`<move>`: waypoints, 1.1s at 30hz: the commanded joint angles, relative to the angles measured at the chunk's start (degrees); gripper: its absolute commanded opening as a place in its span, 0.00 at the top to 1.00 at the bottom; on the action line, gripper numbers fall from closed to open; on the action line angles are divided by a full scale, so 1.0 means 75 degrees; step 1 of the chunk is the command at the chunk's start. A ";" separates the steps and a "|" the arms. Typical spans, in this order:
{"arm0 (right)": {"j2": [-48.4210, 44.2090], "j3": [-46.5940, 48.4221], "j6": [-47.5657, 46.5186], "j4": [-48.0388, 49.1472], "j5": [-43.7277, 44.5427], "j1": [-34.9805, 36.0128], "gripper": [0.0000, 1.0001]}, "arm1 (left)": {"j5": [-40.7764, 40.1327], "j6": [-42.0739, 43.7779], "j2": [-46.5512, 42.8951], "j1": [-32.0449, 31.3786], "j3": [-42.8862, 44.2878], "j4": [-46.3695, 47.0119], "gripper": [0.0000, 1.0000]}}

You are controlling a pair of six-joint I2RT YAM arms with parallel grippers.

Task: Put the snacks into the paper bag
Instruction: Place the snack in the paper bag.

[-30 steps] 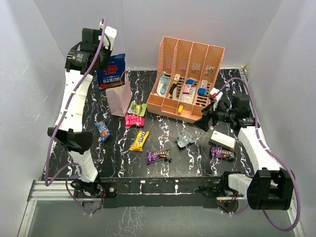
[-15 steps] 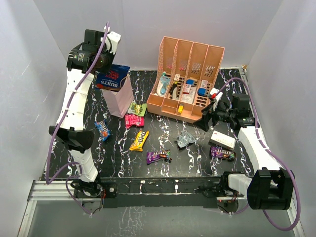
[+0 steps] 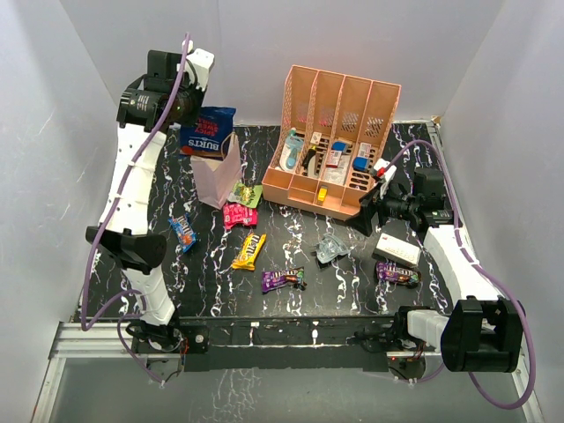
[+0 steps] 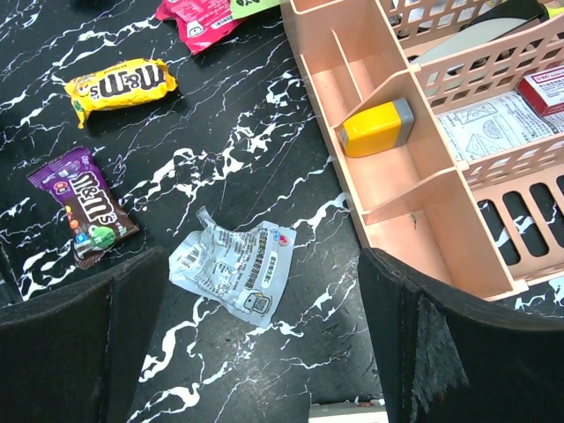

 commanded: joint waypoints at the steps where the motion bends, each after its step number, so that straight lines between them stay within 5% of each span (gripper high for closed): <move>1: -0.0050 0.0021 -0.0110 0.0377 -0.0063 -0.0047 0.07 | 0.0189 -0.0246 -0.0466 -0.0039 0.0169 0.0344 1.00; 16: -0.0015 -0.0060 0.0024 0.0552 -0.0138 -0.0047 0.07 | 0.0965 -0.0136 -0.0248 -0.0033 0.0281 -0.0266 1.00; 33: 0.0028 -0.0113 0.0108 0.0640 -0.0145 -0.0044 0.06 | 0.1219 -0.0032 -0.0512 -0.0034 0.0267 0.0596 1.00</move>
